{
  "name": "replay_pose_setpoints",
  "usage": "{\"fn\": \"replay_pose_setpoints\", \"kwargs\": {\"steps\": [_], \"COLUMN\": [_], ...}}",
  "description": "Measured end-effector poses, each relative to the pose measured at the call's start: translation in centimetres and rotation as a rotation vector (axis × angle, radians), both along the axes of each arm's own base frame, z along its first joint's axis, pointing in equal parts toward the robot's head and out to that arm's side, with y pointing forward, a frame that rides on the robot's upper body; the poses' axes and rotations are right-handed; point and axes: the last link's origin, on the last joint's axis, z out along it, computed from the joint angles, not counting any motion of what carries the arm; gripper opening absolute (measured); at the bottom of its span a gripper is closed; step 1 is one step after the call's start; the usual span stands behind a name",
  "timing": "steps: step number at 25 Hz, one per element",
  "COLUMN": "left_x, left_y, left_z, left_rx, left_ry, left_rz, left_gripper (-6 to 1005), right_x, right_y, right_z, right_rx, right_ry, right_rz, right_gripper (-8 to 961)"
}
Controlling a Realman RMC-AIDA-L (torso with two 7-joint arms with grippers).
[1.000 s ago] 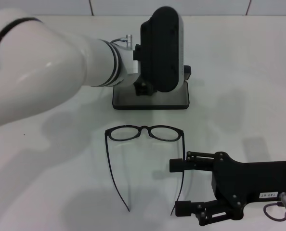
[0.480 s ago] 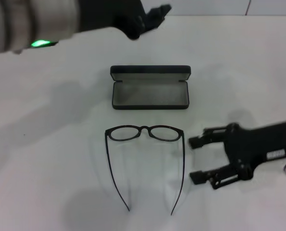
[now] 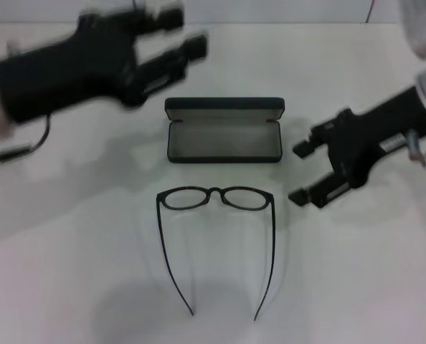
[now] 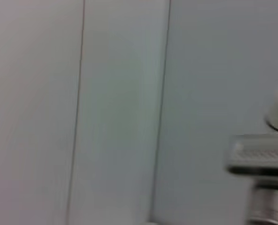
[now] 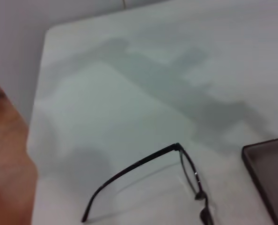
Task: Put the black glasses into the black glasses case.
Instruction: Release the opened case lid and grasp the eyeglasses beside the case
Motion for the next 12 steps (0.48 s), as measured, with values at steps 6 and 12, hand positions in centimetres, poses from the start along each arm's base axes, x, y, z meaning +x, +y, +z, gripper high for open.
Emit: {"fn": "replay_pose_setpoints", "kwargs": {"steps": [6, 12], "left_x": [-5.5, -9.2], "left_y": [-2.7, -5.2], "left_z": [-0.9, -2.1], "left_rx": [-0.072, -0.088], "left_ry": [-0.139, -0.206], "left_rz": [-0.009, -0.051], "left_gripper": [470, 468], "right_x": [-3.6, -5.3], "right_y": [2.0, 2.8], "right_z": [-1.7, -5.2], "right_rx": [-0.008, -0.029], "right_ry": [-0.039, -0.112], "right_rz": [0.080, 0.155], "right_gripper": [842, 840]}}
